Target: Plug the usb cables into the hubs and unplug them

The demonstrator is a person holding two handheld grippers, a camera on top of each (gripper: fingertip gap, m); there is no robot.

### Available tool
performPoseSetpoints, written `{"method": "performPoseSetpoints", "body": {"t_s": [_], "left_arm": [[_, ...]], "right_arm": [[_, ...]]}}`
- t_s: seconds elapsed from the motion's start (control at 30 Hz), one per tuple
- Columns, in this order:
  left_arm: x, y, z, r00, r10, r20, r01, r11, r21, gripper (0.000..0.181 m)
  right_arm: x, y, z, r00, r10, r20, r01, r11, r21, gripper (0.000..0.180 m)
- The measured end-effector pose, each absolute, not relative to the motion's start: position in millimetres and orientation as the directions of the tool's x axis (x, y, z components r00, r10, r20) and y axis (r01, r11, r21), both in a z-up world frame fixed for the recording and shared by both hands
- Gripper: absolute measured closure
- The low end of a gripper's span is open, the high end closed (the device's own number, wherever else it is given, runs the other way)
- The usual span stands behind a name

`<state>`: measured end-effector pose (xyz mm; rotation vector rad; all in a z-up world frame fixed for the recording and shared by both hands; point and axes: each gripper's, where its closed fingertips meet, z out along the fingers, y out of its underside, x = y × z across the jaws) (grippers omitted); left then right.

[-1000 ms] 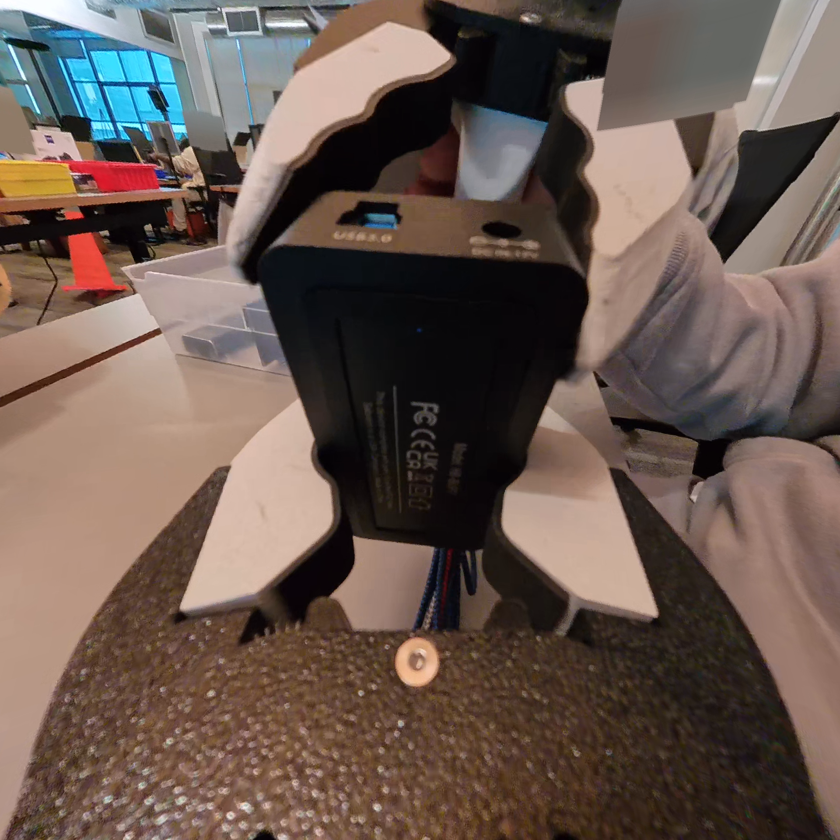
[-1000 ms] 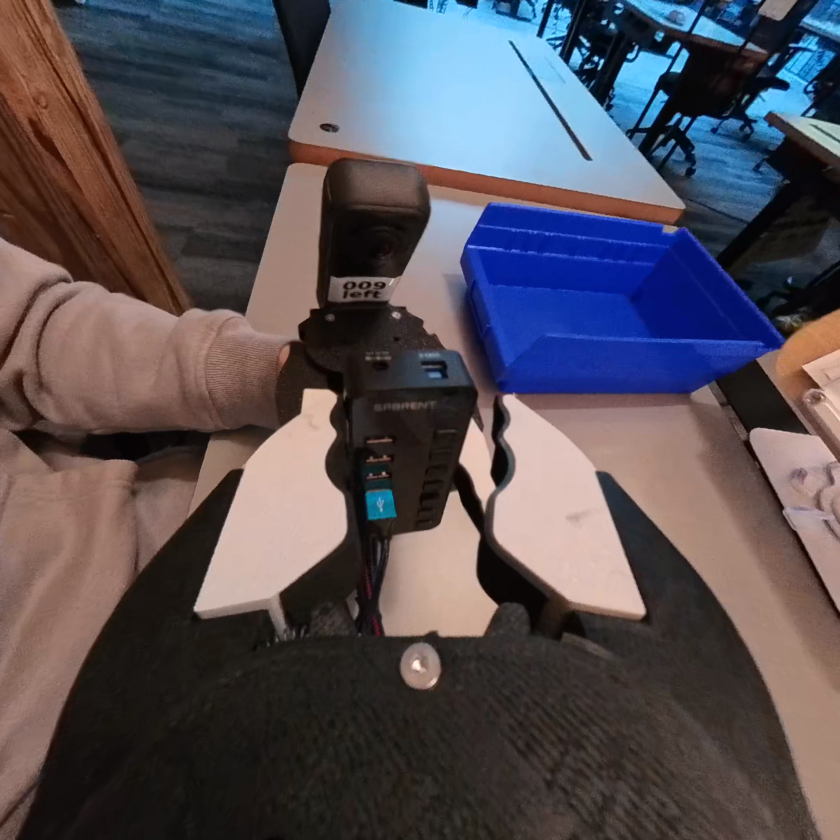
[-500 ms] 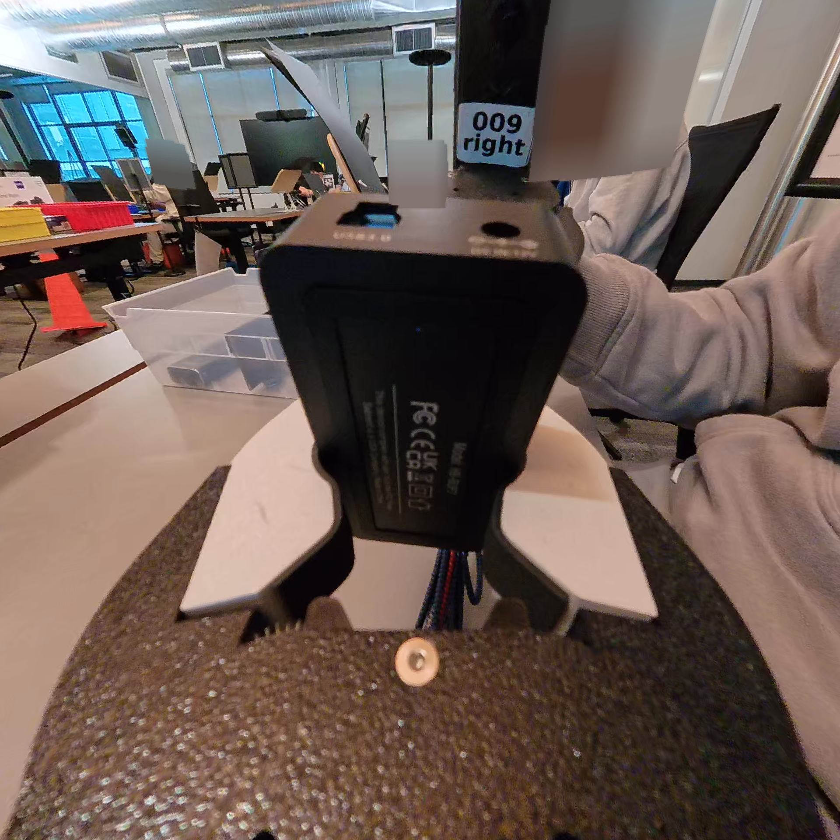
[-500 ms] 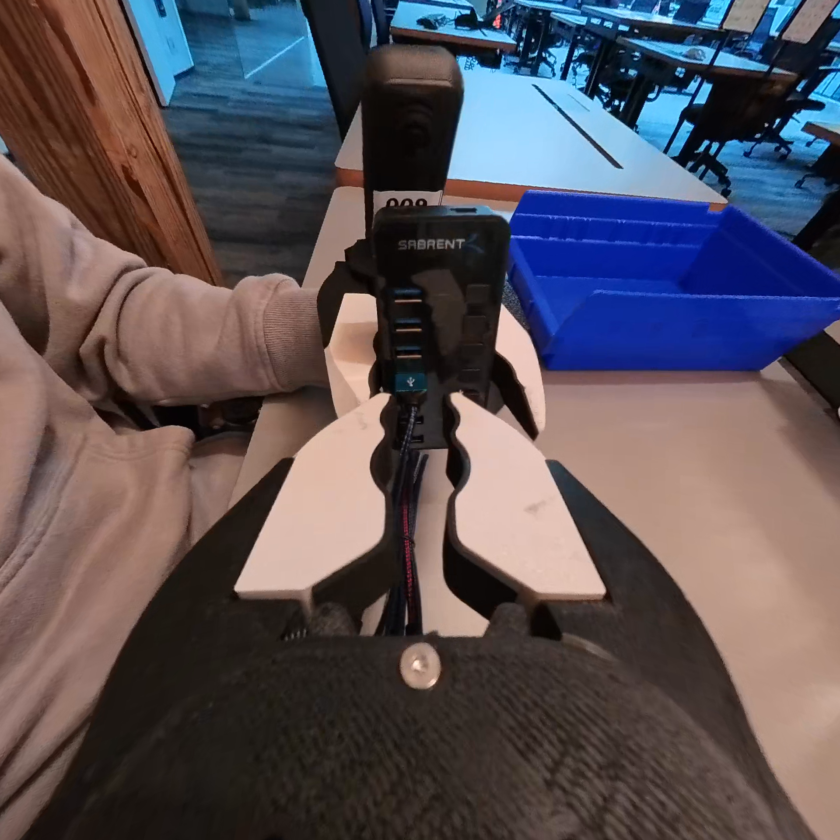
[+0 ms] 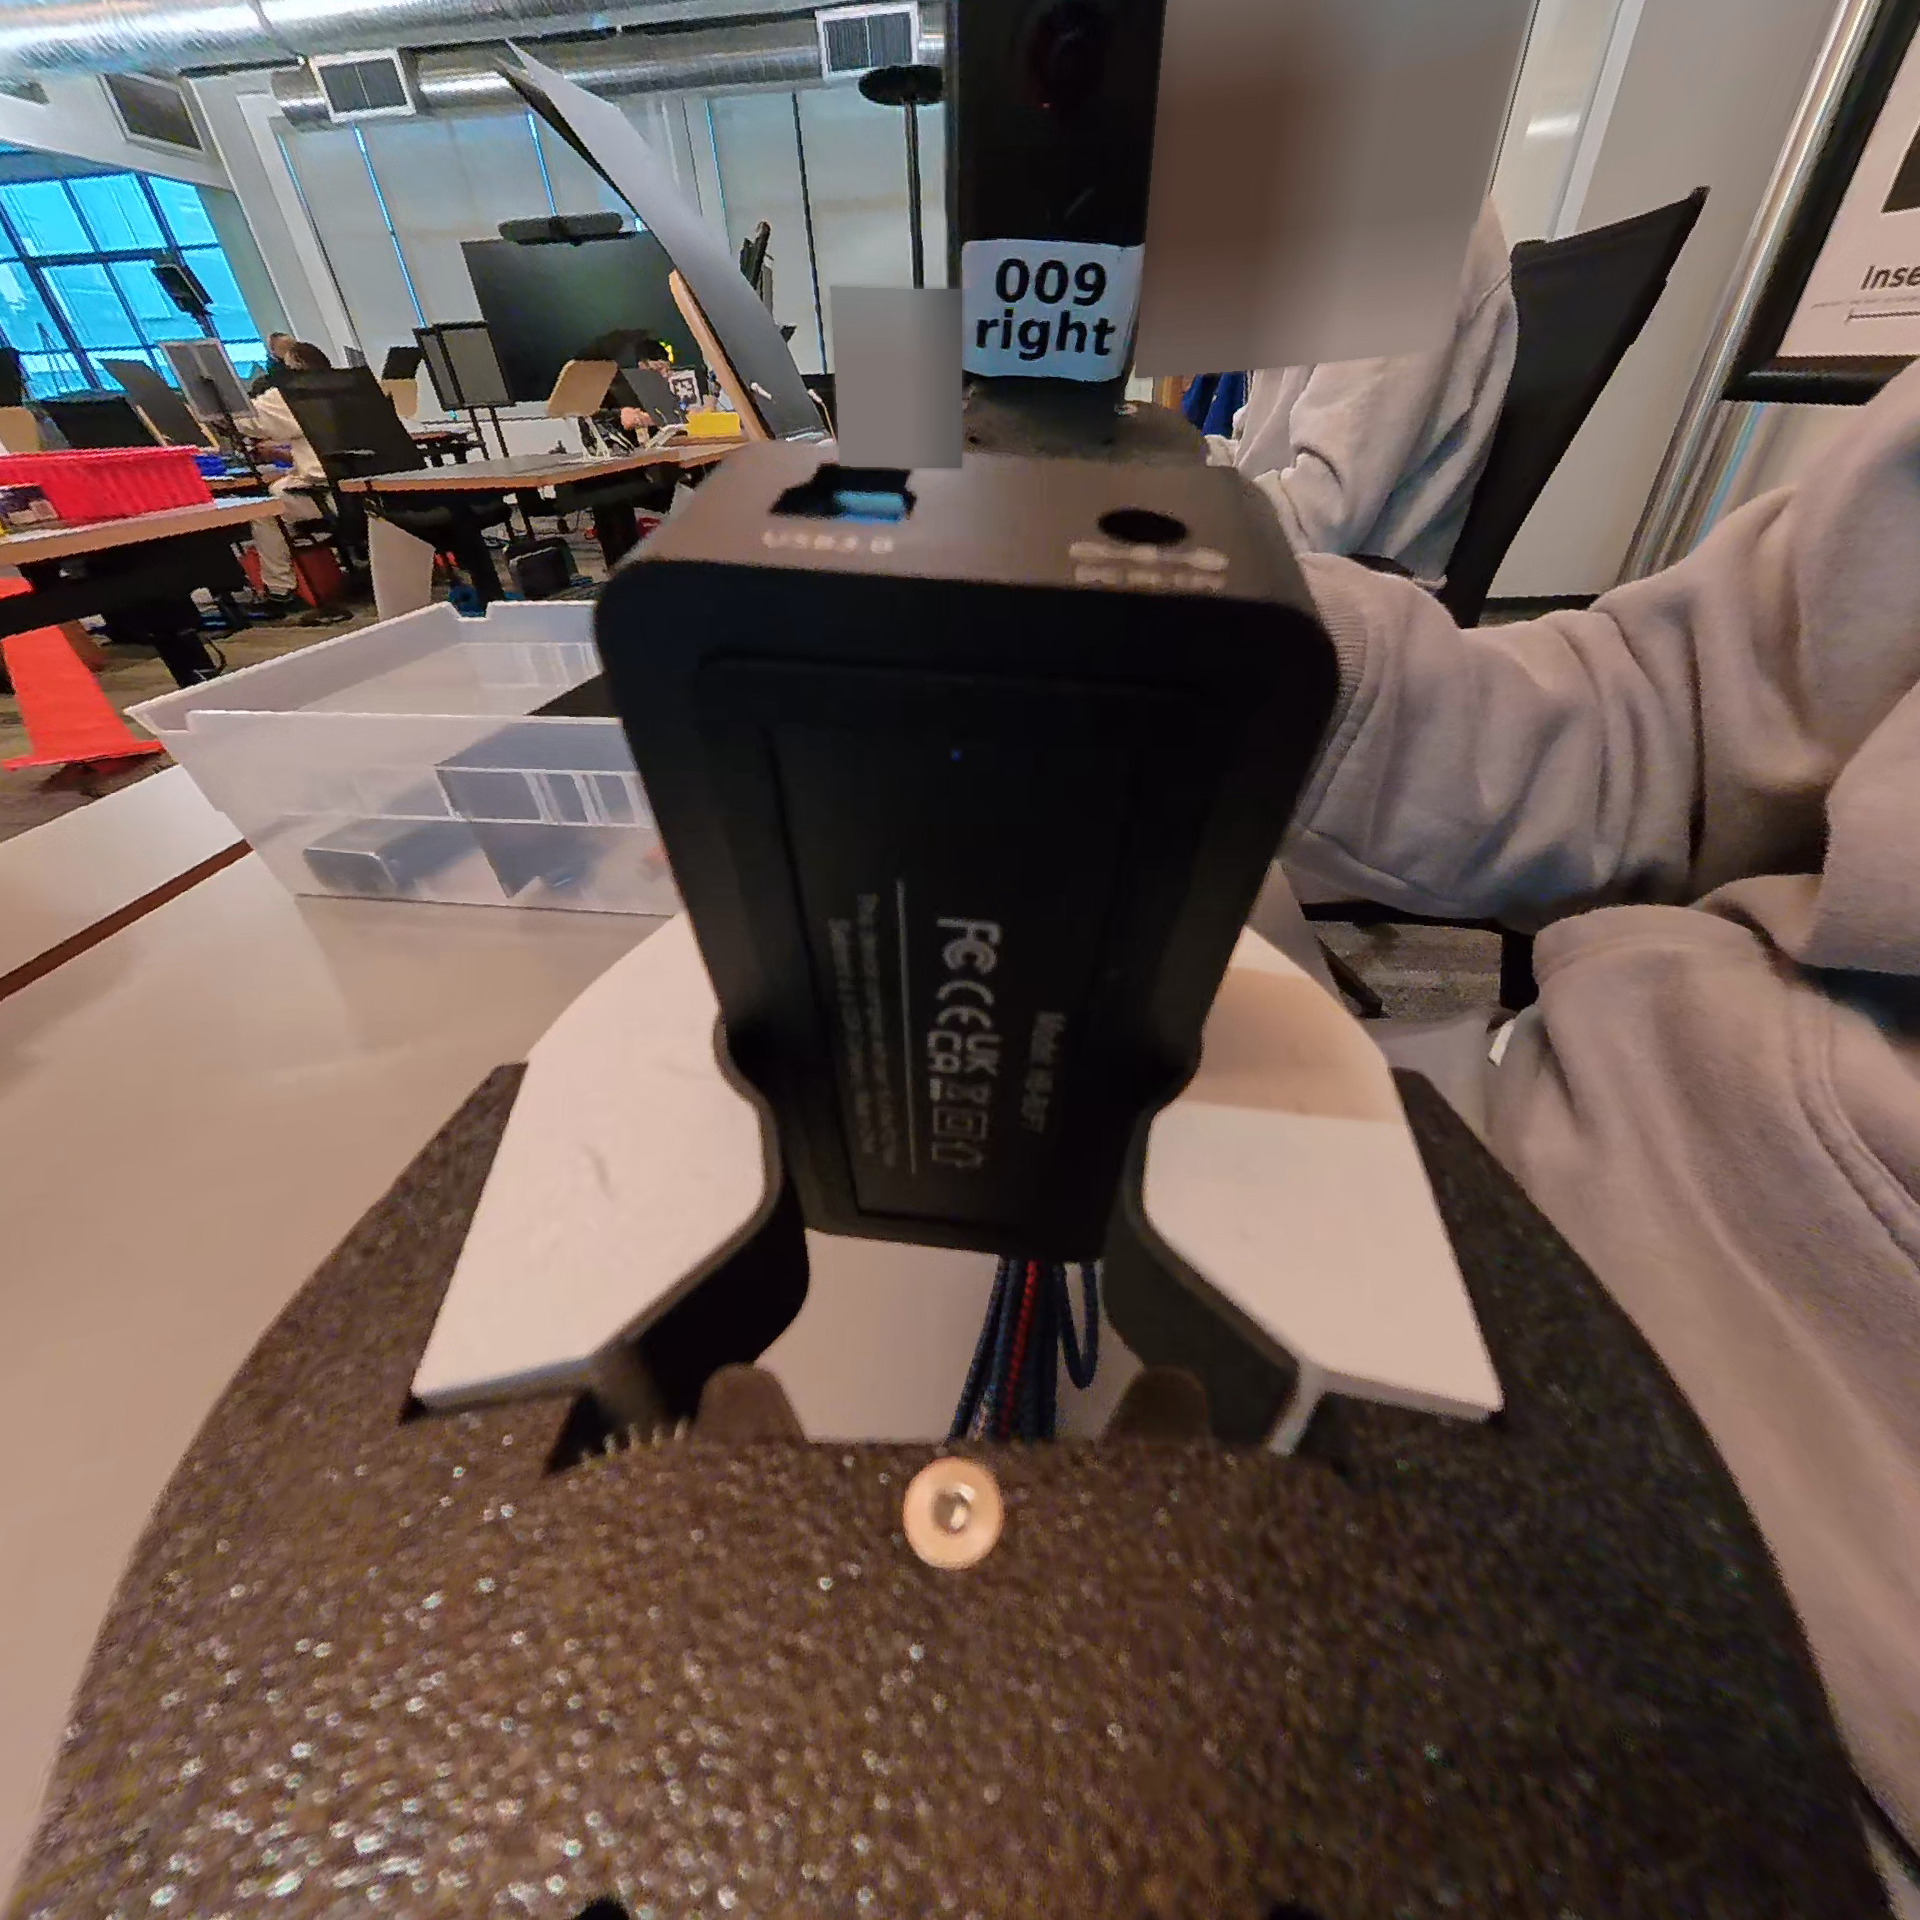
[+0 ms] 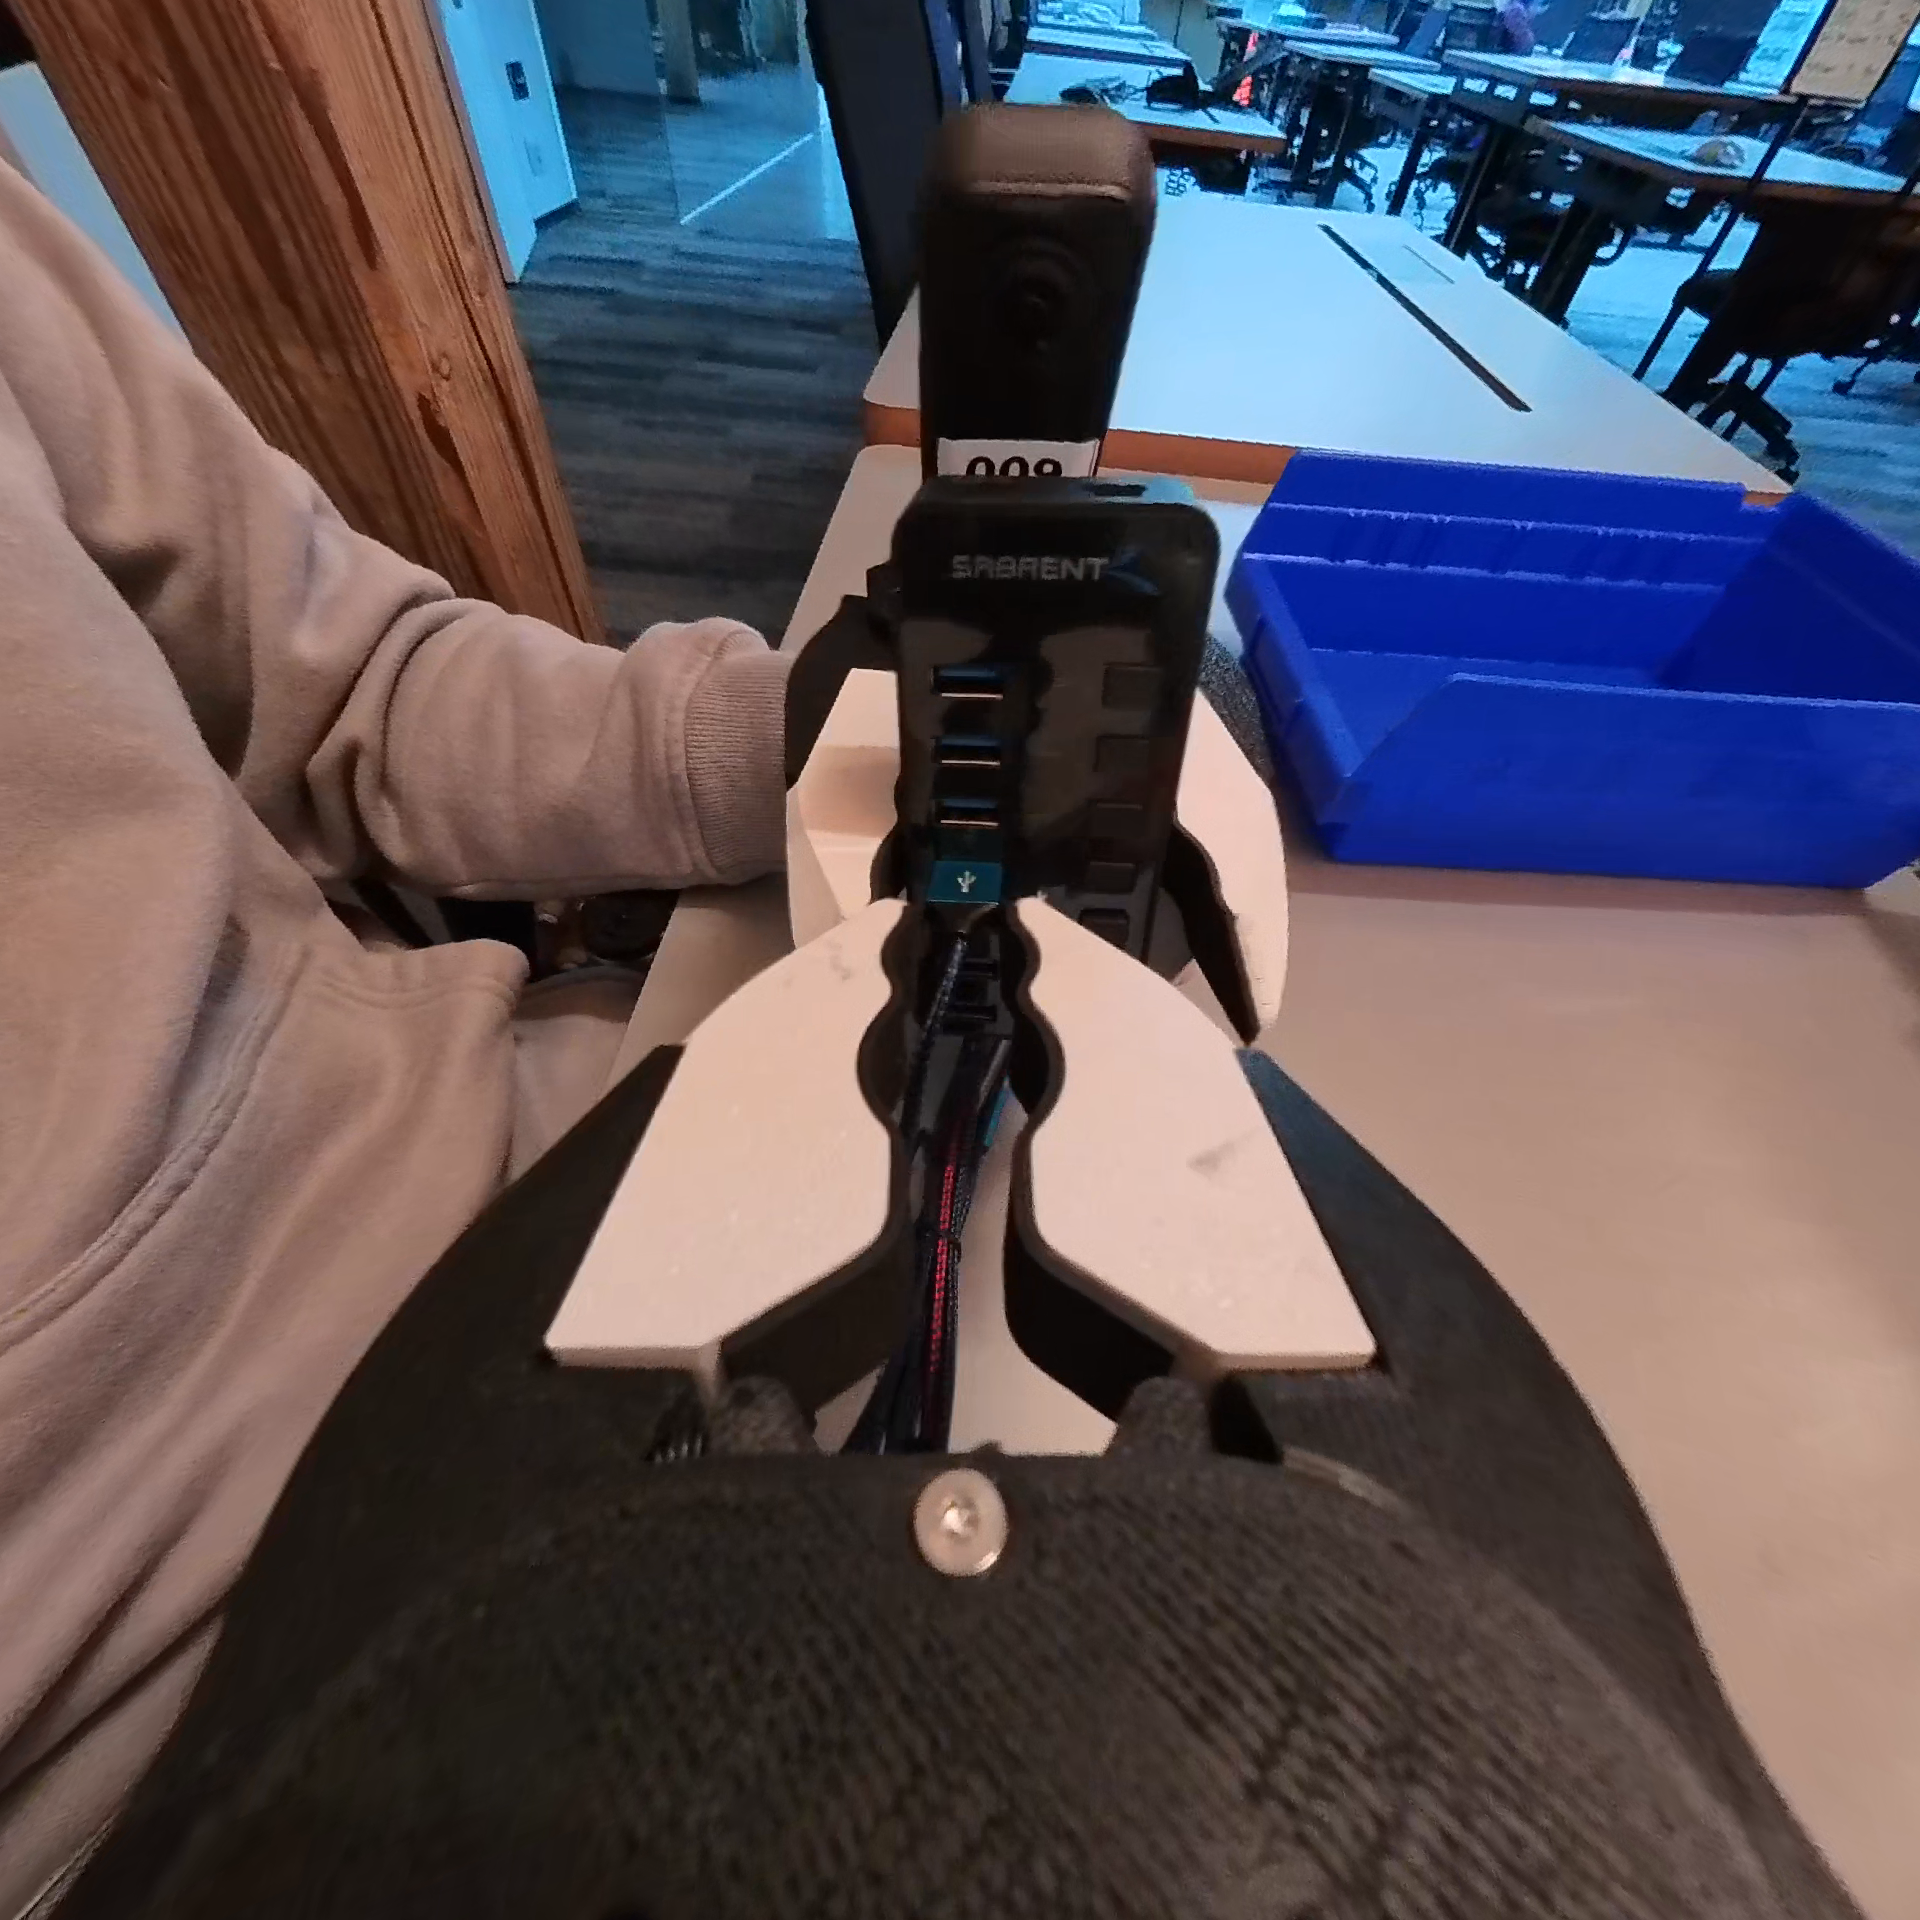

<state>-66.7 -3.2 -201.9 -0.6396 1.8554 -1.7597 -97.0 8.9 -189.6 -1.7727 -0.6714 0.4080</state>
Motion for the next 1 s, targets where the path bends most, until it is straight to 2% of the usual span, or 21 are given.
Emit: {"method": "performPoseSetpoints", "body": {"t_s": [0.27, 0.37, 0.47, 0.8, 0.93, 1.0], "left_arm": [[-60, 10, -195, -0.711, -0.703, -0.023, 0.036, -0.004, -0.999, 0.109], [-61, 6, -201, -0.718, -0.694, -0.046, 0.027, 0.038, -0.999, 0.109], [-62, 2, -195, -0.739, -0.674, -0.022, 0.043, -0.015, -0.999, 0.109], [-59, 4, -192, -0.714, -0.700, -0.017, 0.037, -0.013, -0.999, 0.109], [-61, 2, -191, -0.722, -0.691, -0.039, 0.072, -0.019, -0.997, 0.109], [-58, 2, -189, -0.723, -0.691, -0.013, 0.063, -0.046, -0.997, 0.109]], "right_arm": [[-89, 17, -184, 0.859, 0.483, 0.171, 0.297, -0.196, -0.935, 0.173], [-89, 12, -189, 0.839, 0.499, 0.219, 0.368, -0.223, -0.903, 0.173], [-89, 9, -184, 0.831, 0.531, 0.165, 0.318, -0.210, -0.924, 0.173], [-86, 9, -187, 0.823, 0.560, 0.098, 0.259, -0.217, -0.941, 0.174], [-87, 5, -188, 0.817, 0.558, 0.144, 0.326, -0.241, -0.914, 0.174], [-83, 7, -185, 0.835, 0.534, 0.135, 0.304, -0.244, -0.921, 0.173]]}}
